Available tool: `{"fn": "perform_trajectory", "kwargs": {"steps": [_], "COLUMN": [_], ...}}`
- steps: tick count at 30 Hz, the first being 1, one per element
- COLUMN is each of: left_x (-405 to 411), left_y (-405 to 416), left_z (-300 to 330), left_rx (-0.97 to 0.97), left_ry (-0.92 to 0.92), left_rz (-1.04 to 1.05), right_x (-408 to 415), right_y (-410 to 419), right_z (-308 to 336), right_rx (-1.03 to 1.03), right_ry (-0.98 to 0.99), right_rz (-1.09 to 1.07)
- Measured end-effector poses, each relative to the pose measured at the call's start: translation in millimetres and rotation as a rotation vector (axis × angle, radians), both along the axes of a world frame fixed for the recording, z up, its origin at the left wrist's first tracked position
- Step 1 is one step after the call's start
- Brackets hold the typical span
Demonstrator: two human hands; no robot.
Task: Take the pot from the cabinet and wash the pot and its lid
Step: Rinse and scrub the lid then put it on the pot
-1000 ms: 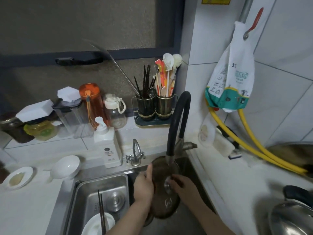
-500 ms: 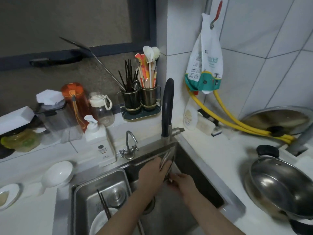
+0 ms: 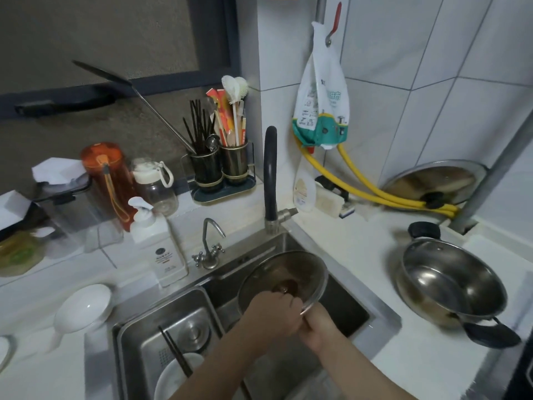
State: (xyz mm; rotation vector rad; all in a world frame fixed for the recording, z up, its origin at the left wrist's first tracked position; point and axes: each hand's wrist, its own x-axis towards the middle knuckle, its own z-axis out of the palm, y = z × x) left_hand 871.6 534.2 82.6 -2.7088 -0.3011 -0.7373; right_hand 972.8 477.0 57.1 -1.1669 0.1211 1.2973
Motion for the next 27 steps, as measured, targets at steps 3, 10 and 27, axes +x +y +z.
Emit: {"fn": "perform_trajectory", "kwargs": {"steps": [3, 10, 27], "left_x": [-9.6, -32.3, -41.8], "left_y": [-0.7, -9.9, 1.7], "left_z": [-4.9, -12.3, -16.3], "left_rx": [0.053, -0.77, -0.726], "left_ry": [-0.109, -0.036, 0.382], "left_rz": [-0.026, 0.395, 0.578], "right_x": [0.4, 12.6, 3.5], "right_y": [-2.4, 6.3, 22.0], "right_z": [5.4, 16.1, 12.6], "right_rx": [0.136, 0.058, 0.003], "right_ry": [-0.001, -0.36, -1.754], "right_rz": [-0.008, 0.014, 0.78]}}
